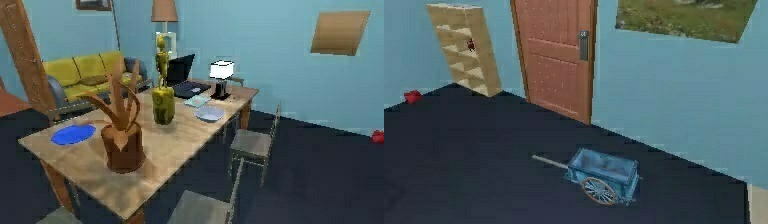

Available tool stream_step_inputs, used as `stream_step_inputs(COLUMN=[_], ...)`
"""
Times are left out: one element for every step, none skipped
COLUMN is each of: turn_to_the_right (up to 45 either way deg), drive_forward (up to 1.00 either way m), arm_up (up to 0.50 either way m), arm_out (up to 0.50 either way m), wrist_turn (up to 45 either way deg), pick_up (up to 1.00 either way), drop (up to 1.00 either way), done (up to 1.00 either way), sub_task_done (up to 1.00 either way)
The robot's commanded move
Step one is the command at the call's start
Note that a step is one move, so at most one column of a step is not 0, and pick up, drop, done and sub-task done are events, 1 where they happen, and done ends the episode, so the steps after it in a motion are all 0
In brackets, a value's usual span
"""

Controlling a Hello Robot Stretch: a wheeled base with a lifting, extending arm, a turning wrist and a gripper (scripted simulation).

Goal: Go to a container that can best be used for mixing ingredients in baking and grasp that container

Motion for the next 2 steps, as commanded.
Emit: stream_step_inputs(turn_to_the_right=[-45.0,-36.0], drive_forward=[0.00,0.00], arm_up=[0.00,0.00], arm_out=[0.00,0.00], wrist_turn=[0.0,0.0], pick_up=[0.00,0.00], drop=[0.00,0.00], done=[0.00,0.00], sub_task_done=[0.00,0.00])
